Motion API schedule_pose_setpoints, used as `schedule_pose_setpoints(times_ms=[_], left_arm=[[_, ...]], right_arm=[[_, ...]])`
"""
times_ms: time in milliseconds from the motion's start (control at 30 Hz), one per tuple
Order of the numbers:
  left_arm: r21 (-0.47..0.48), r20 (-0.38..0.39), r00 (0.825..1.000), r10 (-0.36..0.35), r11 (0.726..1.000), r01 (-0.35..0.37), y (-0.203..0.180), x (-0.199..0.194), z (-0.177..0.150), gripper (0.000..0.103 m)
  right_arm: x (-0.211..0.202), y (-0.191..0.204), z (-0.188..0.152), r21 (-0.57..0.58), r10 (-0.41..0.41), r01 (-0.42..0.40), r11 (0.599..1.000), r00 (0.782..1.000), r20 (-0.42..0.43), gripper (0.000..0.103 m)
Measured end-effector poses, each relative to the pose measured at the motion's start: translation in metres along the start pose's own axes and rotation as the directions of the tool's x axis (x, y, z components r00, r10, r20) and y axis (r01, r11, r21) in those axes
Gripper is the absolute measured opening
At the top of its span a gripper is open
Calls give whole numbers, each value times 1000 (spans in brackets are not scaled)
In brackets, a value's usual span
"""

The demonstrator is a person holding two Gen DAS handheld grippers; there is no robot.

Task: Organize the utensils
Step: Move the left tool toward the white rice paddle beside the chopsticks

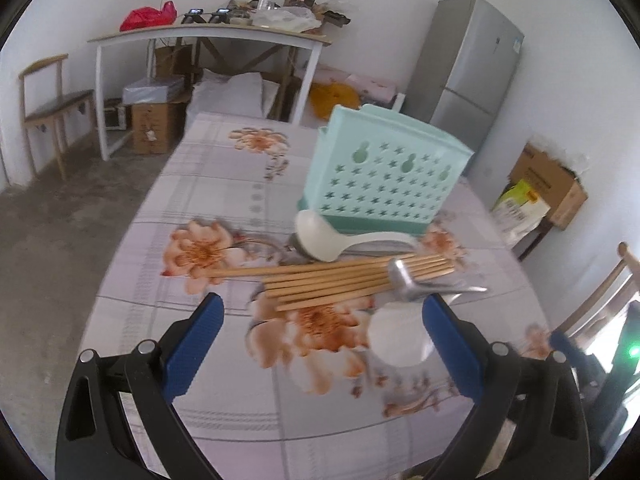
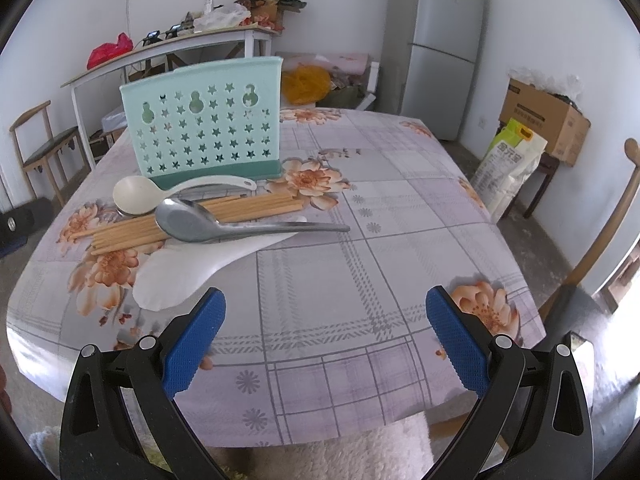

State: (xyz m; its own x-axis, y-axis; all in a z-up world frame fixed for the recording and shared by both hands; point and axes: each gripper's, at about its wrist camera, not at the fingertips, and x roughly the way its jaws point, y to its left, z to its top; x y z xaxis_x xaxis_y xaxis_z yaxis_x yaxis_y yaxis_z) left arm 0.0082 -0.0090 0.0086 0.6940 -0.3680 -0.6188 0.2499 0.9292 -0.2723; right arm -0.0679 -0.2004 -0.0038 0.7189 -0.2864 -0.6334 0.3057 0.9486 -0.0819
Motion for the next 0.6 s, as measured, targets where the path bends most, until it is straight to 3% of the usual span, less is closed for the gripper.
schedule_pose_setpoints(times_ms=[167, 267, 367, 433, 533, 600], left_arm=[[112, 4, 1000, -13, 994, 13, -16, 10, -3, 97], [267, -10, 1000, -23, 963, 25, -33, 17, -13, 97], [435, -28, 999, -21, 900, 31, -56, 25, -28, 97], [546, -51, 998, -27, 836, 51, -73, 30, -41, 97], [634, -72, 997, -11, 772, 54, -88, 41, -53, 92], [662, -89, 996, 5, 747, 55, -93, 47, -57, 88]], right_arm=[[16, -2, -4, -26, 26, -27, 999, 999, -31, 96], [27, -6, -4, -17, 44, -45, 999, 998, -52, 96], [36, -11, -2, -2, 56, -56, 998, 996, -68, 96], [42, -12, -1, 7, 66, -66, 998, 995, -78, 96], [49, -15, -1, 16, 77, -76, 997, 992, -98, 96], [54, -17, -2, 24, 84, -82, 996, 990, -116, 96]])
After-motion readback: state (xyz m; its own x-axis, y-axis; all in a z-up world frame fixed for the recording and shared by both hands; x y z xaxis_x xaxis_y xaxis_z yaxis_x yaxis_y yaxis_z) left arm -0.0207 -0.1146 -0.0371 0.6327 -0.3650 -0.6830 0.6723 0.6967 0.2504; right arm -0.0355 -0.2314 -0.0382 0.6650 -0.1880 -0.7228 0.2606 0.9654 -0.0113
